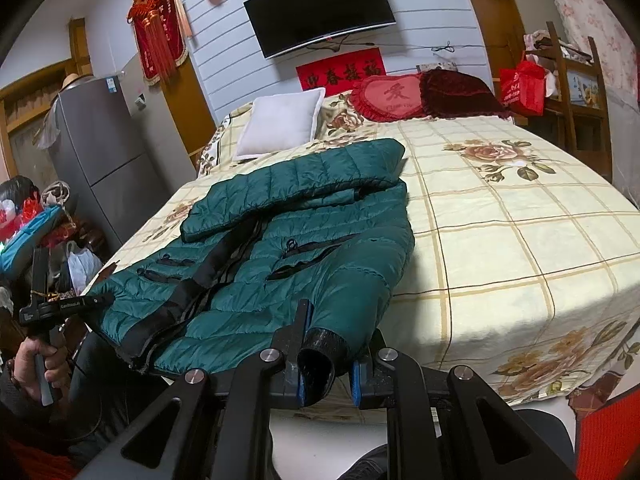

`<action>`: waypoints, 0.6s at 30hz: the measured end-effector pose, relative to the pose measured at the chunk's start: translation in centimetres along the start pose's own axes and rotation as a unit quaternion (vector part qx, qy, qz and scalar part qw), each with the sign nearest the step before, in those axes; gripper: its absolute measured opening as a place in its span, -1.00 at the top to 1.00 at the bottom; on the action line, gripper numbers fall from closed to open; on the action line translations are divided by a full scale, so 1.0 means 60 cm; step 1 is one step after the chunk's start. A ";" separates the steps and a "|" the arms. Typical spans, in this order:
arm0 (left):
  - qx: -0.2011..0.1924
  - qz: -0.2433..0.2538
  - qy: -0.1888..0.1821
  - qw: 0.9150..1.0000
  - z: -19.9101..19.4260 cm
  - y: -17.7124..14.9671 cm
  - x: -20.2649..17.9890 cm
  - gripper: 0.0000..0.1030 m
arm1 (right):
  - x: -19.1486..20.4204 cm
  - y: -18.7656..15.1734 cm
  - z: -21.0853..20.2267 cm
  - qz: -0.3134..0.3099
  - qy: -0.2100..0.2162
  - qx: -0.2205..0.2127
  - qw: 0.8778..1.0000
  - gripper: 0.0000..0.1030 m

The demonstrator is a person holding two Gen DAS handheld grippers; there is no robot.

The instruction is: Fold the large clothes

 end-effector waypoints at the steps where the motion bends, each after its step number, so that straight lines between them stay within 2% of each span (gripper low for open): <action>1: -0.001 -0.003 -0.006 1.000 -0.004 -0.002 0.002 0.81 | -0.001 0.001 -0.002 0.000 -0.001 -0.003 1.000 0.73; 6: -0.009 -0.012 -0.027 1.000 -0.032 -0.010 0.012 0.81 | 0.007 0.007 -0.027 -0.012 -0.001 -0.016 1.000 0.76; 10: -0.031 -0.026 -0.043 0.998 -0.067 -0.005 0.019 0.81 | 0.015 0.013 -0.057 -0.018 0.008 -0.034 0.999 0.77; 18: -0.084 -0.064 -0.084 0.991 -0.105 0.071 0.025 0.81 | 0.017 0.077 -0.077 -0.007 0.024 -0.080 0.996 0.77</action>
Point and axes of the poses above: each gripper's, at about its wrist camera, not at the fingertips, and z roughly the way its jaws point, x to its left, y to its top, the point moved 5 cm from there along z, roughly the way its jaws point, and after that the axes turned 3 degrees about z, right-handed, at the moved point
